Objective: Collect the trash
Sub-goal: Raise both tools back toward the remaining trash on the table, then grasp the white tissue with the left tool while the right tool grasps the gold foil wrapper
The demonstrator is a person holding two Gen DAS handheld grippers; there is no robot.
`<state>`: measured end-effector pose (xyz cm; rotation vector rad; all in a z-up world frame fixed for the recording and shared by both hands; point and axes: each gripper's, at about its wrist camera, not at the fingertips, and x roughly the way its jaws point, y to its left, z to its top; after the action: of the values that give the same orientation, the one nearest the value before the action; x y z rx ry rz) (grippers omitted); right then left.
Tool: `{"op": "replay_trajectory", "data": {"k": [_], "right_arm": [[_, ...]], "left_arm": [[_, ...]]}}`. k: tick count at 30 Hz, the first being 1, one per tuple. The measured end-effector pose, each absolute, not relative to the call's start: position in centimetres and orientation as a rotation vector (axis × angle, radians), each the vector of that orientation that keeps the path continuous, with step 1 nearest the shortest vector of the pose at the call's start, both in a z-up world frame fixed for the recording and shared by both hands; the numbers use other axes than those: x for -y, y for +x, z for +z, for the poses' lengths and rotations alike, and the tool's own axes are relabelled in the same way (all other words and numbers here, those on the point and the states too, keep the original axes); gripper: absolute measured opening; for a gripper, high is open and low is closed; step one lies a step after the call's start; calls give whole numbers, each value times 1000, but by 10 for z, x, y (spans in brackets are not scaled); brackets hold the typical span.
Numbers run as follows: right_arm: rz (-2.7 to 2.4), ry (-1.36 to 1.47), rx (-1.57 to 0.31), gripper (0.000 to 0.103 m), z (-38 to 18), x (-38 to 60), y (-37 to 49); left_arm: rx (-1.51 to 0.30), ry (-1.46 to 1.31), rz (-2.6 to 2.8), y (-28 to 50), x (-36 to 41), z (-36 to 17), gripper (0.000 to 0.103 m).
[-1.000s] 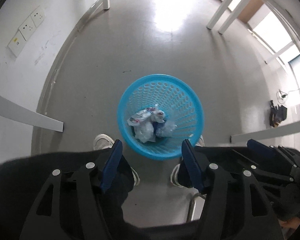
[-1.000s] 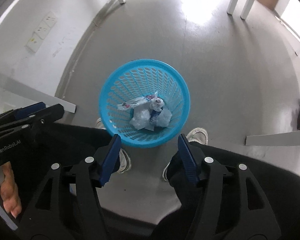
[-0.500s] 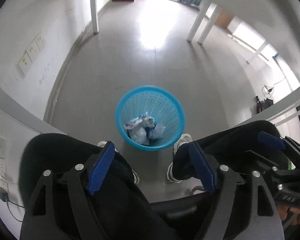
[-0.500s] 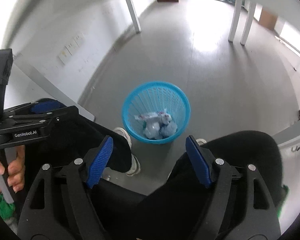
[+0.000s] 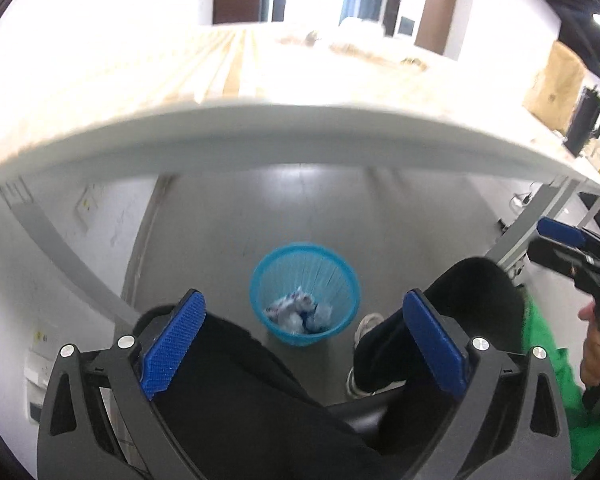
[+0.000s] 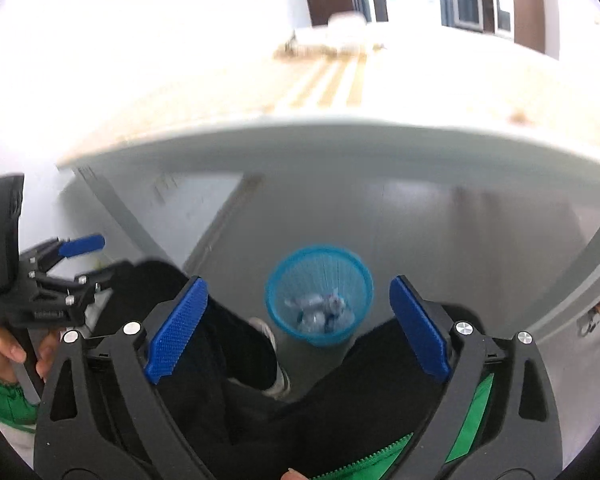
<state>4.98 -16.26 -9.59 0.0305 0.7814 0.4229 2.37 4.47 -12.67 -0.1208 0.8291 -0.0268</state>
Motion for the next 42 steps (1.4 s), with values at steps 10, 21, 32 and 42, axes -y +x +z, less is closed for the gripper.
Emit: {"op": "replay_trajectory", "data": {"k": [10,21,32,42], "right_arm": [[407,34,-632,94,-31,172,71],[390,48,-591,94,-5,179,137],[360,38,-659,93,-8,184,205],[363,41,-737,83,-15,184,269]], "left_arm": [[-629,-74,-57,44,-57,-52,97],[-573,-162,-64,109,-74,-3,97],[-620,-132,-100,184,-64,-1,97],[-647,22,-136,238,-38,2,96]]}}
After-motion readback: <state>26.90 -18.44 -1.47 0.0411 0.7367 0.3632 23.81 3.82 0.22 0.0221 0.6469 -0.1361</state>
